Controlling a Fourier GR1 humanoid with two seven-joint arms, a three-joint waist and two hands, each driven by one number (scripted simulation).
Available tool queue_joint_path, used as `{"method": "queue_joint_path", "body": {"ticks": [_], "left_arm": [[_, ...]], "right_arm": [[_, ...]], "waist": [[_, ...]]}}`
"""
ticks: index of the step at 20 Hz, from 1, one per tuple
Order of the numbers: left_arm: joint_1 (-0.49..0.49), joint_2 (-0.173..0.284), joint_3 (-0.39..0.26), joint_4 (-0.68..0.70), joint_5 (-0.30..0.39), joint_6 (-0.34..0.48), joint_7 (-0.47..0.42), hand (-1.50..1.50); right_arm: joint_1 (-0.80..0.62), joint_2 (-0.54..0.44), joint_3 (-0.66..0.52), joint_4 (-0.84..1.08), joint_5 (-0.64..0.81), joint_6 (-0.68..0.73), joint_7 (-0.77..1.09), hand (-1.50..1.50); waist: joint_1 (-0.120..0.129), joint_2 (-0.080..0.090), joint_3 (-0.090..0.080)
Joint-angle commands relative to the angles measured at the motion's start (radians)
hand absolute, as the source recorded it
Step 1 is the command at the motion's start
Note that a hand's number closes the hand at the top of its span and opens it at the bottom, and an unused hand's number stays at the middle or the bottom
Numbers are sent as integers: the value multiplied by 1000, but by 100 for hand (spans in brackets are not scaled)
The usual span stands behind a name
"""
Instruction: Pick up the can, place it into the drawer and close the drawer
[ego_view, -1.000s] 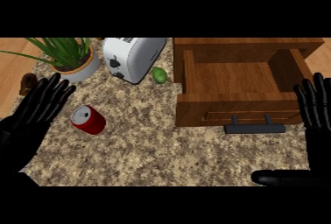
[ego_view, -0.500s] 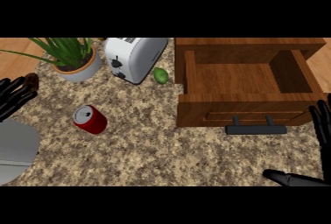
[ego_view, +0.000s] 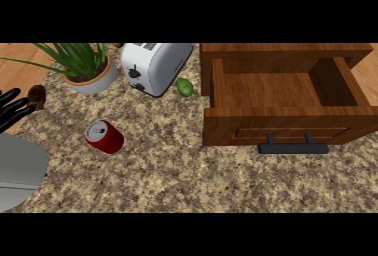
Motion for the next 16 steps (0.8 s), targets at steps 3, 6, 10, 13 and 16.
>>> {"method": "queue_joint_path", "body": {"ticks": [3,6,10,13,16], "left_arm": [[-32,126,74,169,199,10,98,-150],[11,92,20,107,259,53,152,-150],[-20,102,-6,124,327,100,216,-150],[-48,43,-59,143,283,129,231,-150],[-83,56,-75,167,314,132,277,-150]], "right_arm": [[76,2,-44,13,-63,80,-66,-150],[84,-44,-107,11,-122,112,-29,-150],[90,-30,-127,14,-135,118,-52,-150],[146,-8,-121,3,-131,161,-98,-150],[113,-52,-187,8,-206,158,-43,-150]], "waist": [[-6,5,-8],[-2,4,-9],[-6,5,-9],[-17,7,-9],[-15,7,-9]]}}
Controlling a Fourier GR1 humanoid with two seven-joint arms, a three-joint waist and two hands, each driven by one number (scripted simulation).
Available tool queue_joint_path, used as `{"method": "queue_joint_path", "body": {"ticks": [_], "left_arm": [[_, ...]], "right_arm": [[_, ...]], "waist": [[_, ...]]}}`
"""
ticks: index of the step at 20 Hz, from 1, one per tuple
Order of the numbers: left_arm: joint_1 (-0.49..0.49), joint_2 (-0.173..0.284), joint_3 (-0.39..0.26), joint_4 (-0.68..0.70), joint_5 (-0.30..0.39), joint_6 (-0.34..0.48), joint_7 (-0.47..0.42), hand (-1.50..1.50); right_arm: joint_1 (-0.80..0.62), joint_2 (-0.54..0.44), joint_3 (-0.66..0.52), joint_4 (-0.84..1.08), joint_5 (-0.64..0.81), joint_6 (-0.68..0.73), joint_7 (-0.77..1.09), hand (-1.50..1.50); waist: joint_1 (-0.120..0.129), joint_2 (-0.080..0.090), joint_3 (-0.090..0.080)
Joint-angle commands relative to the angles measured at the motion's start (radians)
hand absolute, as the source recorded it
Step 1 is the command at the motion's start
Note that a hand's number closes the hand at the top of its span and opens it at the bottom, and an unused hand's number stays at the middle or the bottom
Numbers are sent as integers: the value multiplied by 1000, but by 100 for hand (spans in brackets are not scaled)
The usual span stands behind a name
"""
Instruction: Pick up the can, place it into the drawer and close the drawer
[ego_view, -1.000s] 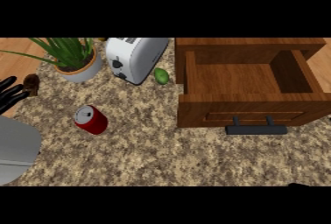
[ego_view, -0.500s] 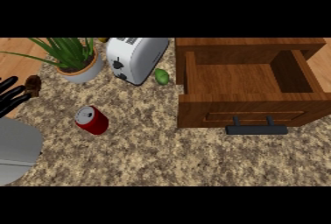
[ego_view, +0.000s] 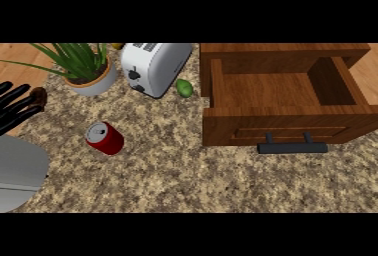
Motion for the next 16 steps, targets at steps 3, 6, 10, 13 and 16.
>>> {"method": "queue_joint_path", "body": {"ticks": [3,6,10,13,16], "left_arm": [[-39,-21,16,160,-17,-32,11,-150],[-176,-38,-17,237,-59,31,47,-150],[-153,-151,-53,249,-223,16,-24,-150],[-162,-170,-35,256,-273,6,-52,-150],[-153,-253,-83,263,-406,31,-124,-150]], "right_arm": [[66,29,-19,-56,-13,36,-7,-150],[25,-4,-77,30,-74,78,-32,-150],[32,-10,-122,20,-92,97,4,-150],[94,41,-132,-26,-83,152,-28,-150],[100,36,-138,-60,-105,148,24,-150]], "waist": [[-5,15,-18],[-10,17,-17],[1,15,-17],[3,14,-17],[2,14,-17]]}}
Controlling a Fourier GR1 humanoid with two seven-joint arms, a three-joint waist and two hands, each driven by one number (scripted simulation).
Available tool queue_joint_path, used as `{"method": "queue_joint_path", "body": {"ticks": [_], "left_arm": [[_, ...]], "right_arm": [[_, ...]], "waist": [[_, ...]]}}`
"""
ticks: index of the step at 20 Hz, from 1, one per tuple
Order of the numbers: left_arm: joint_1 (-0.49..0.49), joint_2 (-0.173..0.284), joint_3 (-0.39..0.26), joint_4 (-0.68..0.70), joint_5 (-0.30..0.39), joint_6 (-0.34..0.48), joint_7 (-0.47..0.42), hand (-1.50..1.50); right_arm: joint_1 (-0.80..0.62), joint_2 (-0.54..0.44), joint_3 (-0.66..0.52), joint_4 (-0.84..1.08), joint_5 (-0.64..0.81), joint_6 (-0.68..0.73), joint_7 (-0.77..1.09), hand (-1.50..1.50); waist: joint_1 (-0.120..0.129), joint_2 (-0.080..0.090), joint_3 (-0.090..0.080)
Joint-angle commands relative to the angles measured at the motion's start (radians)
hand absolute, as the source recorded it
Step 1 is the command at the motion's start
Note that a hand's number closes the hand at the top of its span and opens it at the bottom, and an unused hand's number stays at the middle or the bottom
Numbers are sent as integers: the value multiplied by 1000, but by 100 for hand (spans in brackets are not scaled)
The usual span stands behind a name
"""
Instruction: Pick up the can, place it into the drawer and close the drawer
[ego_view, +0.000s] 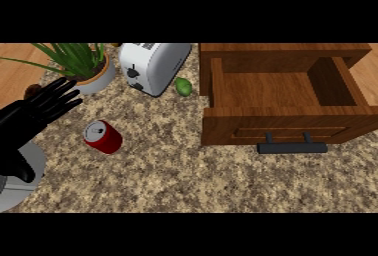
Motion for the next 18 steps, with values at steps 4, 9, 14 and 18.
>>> {"method": "queue_joint_path", "body": {"ticks": [4,9,14,18], "left_arm": [[12,-69,8,118,-228,-60,-175,-150],[-9,-107,13,224,-358,-27,-291,-150],[-101,-88,45,453,-481,-48,-466,-150],[-107,-63,51,558,-555,-70,-596,-150]], "right_arm": [[-44,-39,-85,56,-45,43,21,-150],[40,84,-33,-48,18,81,7,-150],[-31,19,-101,36,-40,104,17,-150],[-48,2,-134,5,-70,91,72,-150]], "waist": [[3,1,-1],[0,1,-1],[-5,3,-2],[-3,3,-2]]}}
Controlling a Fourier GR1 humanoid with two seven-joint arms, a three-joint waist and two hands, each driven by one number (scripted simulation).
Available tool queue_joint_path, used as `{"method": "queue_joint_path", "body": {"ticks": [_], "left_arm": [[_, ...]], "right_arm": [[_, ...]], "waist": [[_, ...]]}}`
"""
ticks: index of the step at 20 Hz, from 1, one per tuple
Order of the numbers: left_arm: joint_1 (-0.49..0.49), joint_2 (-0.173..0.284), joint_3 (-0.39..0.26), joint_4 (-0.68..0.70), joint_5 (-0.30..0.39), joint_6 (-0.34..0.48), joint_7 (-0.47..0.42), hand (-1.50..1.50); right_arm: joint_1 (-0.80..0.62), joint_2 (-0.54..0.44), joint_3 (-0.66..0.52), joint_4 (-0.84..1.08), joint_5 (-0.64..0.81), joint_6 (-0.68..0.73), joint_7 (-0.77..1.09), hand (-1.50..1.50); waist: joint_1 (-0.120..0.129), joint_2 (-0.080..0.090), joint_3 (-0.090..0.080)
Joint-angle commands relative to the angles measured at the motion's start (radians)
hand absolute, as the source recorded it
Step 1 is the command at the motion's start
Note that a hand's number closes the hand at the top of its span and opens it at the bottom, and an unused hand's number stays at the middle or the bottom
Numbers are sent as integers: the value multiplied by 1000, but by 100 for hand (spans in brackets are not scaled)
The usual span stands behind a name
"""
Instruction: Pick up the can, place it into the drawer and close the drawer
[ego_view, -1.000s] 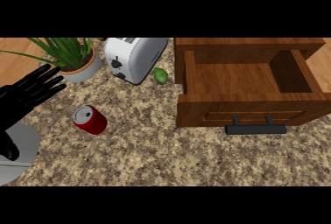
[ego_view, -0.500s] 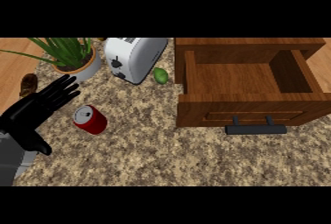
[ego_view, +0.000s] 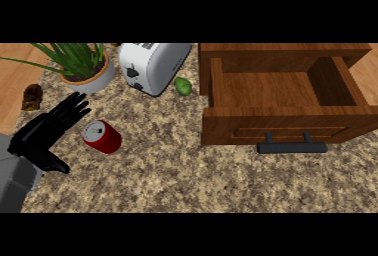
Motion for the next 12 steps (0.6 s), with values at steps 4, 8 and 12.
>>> {"method": "queue_joint_path", "body": {"ticks": [4,8,12], "left_arm": [[-83,28,-8,305,-186,-9,-261,-150],[-94,57,-13,405,-222,-38,-338,-150],[-145,-15,-53,490,-285,26,-399,-150]], "right_arm": [[-17,8,-12,-26,6,5,39,-150],[1,96,49,-96,62,0,49,-150],[-32,12,-39,-63,-16,0,70,-150]], "waist": [[-7,2,-1],[-7,4,-1],[-12,5,-2]]}}
